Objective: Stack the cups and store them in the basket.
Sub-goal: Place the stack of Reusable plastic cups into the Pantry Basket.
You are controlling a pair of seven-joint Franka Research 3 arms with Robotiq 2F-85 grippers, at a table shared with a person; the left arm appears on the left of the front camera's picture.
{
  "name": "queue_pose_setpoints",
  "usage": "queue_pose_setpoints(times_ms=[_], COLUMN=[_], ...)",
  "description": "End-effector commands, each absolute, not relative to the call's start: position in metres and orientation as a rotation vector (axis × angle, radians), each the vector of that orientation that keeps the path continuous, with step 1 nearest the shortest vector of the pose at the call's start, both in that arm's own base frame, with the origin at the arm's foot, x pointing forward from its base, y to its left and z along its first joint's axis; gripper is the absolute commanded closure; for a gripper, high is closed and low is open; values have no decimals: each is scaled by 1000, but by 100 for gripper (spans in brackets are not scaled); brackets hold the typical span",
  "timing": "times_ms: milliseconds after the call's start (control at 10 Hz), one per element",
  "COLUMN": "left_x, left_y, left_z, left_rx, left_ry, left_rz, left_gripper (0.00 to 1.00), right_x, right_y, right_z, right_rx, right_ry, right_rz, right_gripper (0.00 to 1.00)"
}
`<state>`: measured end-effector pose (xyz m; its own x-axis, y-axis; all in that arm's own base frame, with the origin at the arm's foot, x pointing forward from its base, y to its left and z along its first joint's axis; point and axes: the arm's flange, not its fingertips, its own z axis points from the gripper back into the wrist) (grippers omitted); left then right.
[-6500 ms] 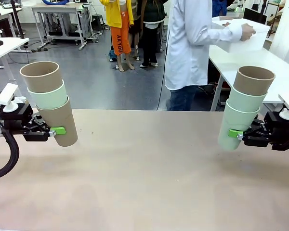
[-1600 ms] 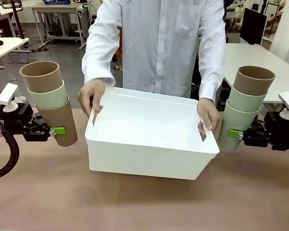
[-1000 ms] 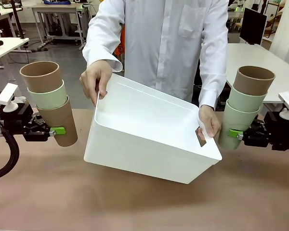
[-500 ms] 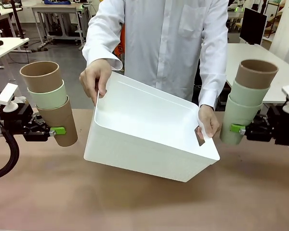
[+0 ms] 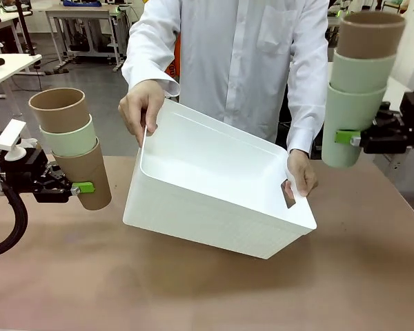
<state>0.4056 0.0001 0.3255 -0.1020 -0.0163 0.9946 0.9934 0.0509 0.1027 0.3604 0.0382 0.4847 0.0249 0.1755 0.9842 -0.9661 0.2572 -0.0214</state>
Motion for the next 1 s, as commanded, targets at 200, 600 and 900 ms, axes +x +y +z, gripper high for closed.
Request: queue_pose_setpoints(times_ms=[200, 600, 900], left_x=[406, 406, 406], left_y=[-2, -2, -2], left_z=[330, 330, 330], left_rx=[-1107, -1107, -1107], left_ry=[-1322, -1322, -1322], left_rz=[-1246, -1246, -1246], left_gripper=[15, 15, 15], right_x=[328, 345, 359], right_y=[125, 192, 219], right_z=[502, 490, 465], right_rx=[652, 448, 374], right_ry=[-1000, -821, -703], right_rz=[1156, 1195, 1179], right_gripper=[15, 15, 15])
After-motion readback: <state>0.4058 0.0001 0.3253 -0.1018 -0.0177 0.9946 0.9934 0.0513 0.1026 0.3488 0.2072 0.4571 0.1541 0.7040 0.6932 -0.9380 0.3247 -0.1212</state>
